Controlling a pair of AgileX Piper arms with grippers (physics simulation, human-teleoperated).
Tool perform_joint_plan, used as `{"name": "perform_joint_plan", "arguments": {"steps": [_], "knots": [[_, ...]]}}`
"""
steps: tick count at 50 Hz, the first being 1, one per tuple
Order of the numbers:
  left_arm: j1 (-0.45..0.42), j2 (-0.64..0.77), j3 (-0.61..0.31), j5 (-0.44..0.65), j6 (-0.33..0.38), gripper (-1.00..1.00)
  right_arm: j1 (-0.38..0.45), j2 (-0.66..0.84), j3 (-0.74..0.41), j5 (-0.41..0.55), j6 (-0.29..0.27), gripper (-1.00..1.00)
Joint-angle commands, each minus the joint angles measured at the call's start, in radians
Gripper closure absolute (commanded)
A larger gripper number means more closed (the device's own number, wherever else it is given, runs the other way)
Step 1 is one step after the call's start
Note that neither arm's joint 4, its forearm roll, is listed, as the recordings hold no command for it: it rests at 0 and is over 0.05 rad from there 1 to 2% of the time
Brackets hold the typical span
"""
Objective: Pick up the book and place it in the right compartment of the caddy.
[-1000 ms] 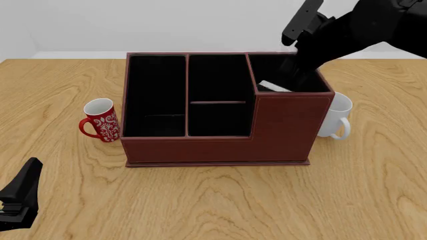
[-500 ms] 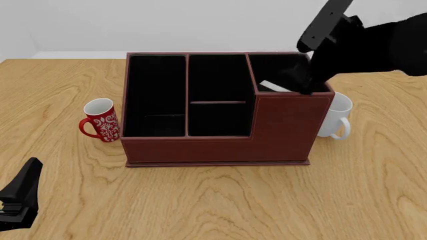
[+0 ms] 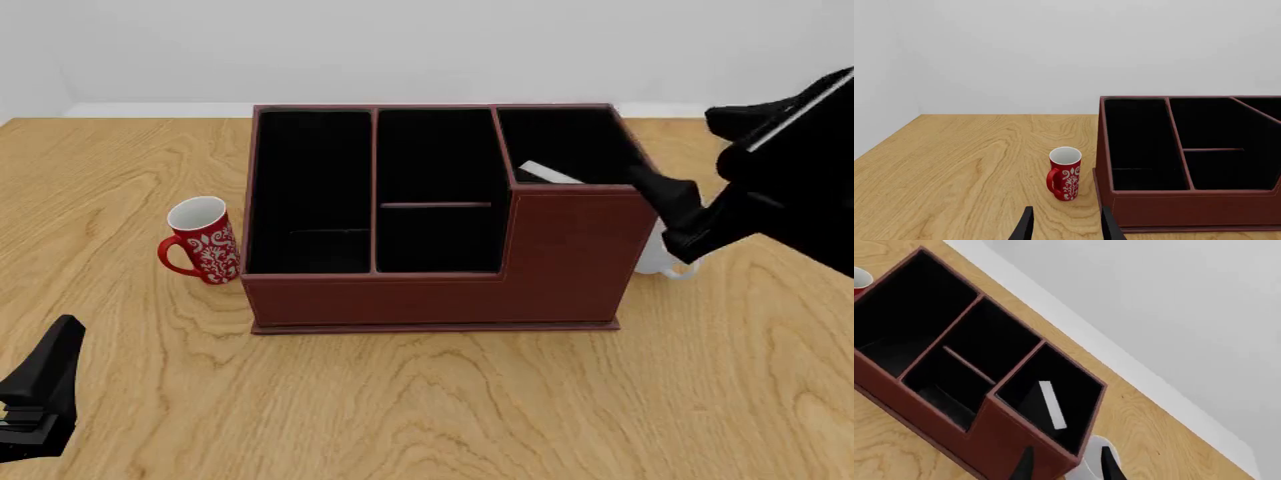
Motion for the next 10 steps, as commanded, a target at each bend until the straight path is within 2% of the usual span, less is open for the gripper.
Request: {"name": "perform_joint_plan", "arguments": {"steps": [1,2,3,4,5,6,7,8,9,10], "knots": [[0.000,0.000,0.000,0.000,0.000,-1.00,-0.066,-0.212,0.193,-0.128,0.178,-1.00],[0.000,0.000,0.000,0.000,0.000,-1.00,-0.048,-0.229,0.211,-0.124,0.209,-1.00],[0.000,0.000,0.000,0.000,0.000,-1.00,-0.013,-0.246,0.236,-0.127,0.183,-1.00],[0.000,0.000,0.000,0.000,0.000,-1.00,-0.022,-0.298,0.255,-0.130,0.195,-1.00],[0.000,0.000,0.000,0.000,0.000,-1.00,-0.037,-0.332,0.264,-0.118,0.256,-1.00],[0.000,0.000,0.000,0.000,0.000,-1.00,-0.021,-0.363,0.283,-0.112,0.255,-1.00],[0.000,0.000,0.000,0.000,0.000,-1.00,-0.065,-0.459,0.304,-0.096,0.307,-1.00],[0.000,0.000,0.000,0.000,0.000,-1.00,-0.065,-0.461,0.304,-0.095,0.307,-1.00],[0.000,0.000,0.000,0.000,0.000,-1.00,-0.051,-0.468,0.324,-0.095,0.342,-1.00],[0.000,0.000,0.000,0.000,0.000,-1.00,-0.058,-0.532,0.366,-0.108,0.341,-1.00]]}}
